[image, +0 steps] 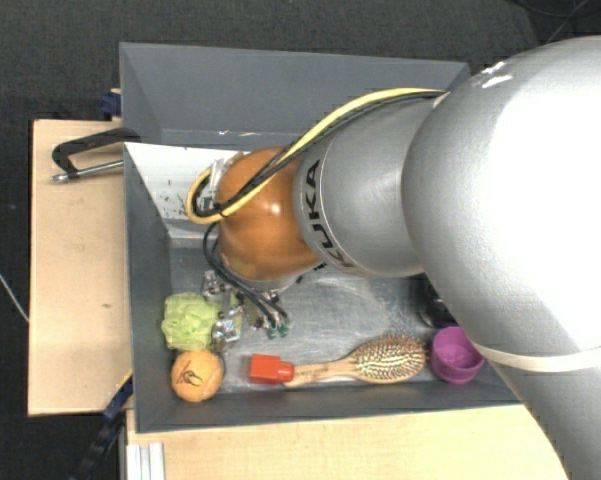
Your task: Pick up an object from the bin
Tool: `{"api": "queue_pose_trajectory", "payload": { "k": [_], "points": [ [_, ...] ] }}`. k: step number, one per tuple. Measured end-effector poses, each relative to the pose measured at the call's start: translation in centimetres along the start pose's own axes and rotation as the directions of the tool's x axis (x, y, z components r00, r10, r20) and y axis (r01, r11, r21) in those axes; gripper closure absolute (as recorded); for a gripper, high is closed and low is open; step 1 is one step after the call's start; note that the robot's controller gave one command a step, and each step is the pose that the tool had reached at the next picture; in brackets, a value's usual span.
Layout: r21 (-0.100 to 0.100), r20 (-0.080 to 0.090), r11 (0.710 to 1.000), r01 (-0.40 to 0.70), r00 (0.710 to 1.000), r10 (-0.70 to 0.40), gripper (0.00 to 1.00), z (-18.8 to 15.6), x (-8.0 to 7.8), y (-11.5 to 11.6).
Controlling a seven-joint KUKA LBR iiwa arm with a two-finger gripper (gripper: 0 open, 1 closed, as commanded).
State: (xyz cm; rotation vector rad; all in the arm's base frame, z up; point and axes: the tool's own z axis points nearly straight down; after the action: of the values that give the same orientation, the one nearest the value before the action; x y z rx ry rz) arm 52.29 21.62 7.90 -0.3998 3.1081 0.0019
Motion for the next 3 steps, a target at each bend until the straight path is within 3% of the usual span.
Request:
{"api": "queue_pose_trajectory", "payload": {
  "k": [1,3],
  "points": [
    [0.001,-0.01,1.0,0.0,1.0,0.0,1.0,-2.0,0.2,0.0],
    [-0.001,-0.002,1.0,0.002,1.0,-0.002,1.0,-6.3,-0.1,0.1]
  ]
}}
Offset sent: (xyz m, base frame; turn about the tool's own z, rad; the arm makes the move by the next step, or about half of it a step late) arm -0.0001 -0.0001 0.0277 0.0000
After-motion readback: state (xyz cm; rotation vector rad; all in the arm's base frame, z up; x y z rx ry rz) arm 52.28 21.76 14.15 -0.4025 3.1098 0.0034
